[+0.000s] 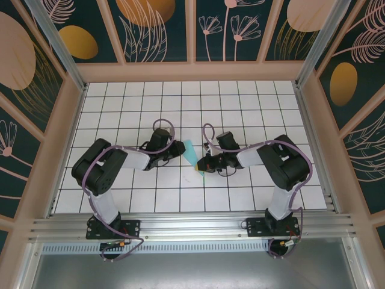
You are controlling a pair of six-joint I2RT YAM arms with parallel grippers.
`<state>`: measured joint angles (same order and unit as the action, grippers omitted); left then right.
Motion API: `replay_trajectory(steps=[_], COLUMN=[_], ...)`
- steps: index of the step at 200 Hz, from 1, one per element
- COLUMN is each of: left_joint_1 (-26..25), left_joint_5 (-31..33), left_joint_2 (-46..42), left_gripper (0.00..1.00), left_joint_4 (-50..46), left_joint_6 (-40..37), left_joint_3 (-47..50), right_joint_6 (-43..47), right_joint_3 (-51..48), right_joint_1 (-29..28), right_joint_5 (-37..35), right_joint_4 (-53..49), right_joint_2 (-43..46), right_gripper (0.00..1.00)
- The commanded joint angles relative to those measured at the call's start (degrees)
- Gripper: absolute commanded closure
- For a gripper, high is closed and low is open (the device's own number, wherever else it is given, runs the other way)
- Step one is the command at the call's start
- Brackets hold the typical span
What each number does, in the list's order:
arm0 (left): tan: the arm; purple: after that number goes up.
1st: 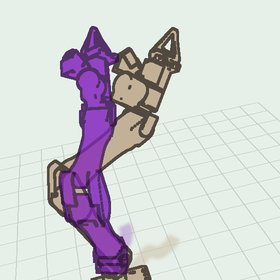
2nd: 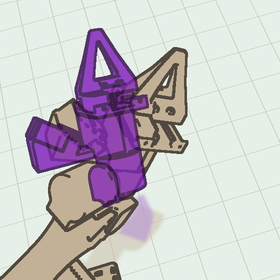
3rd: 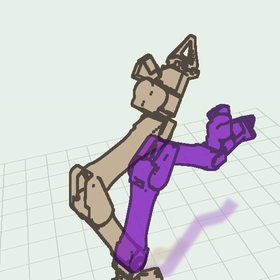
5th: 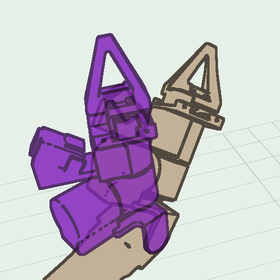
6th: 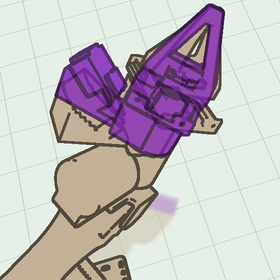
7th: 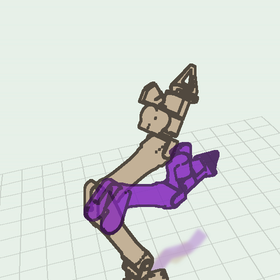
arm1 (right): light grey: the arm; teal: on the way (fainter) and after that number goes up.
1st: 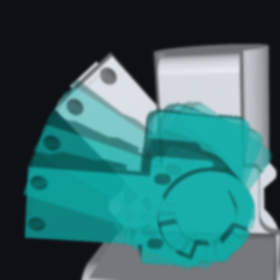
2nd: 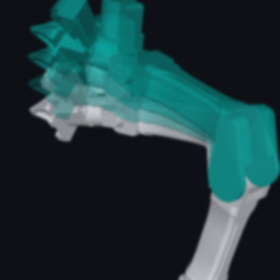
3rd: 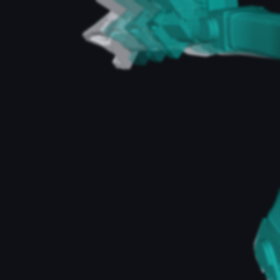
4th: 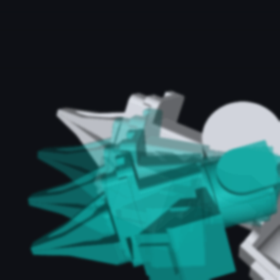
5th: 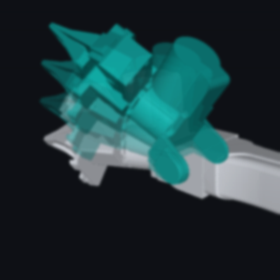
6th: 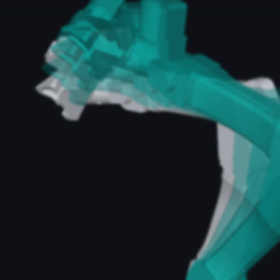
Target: Fold a paper plane with a square sheet of paper (pick it up from the middle)
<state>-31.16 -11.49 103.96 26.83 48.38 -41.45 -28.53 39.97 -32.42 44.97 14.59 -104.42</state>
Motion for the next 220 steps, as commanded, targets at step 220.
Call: replay_trajectory(steps=[220], left_joint_1=[-0.1], left_joint_5=[-17.8], left_joint_2=[1.7], left_gripper=[0.81], left_joint_4=[10.4], left_joint_6=[4.6], left_joint_3=[-1.5], right_joint_6=[0.6], right_joint_3=[-1.4], right_joint_1=[0.8], right_joint_5=[-6.0], right_joint_4=[-14.2], right_joint_2=[-2.7], right_gripper=[1.00])
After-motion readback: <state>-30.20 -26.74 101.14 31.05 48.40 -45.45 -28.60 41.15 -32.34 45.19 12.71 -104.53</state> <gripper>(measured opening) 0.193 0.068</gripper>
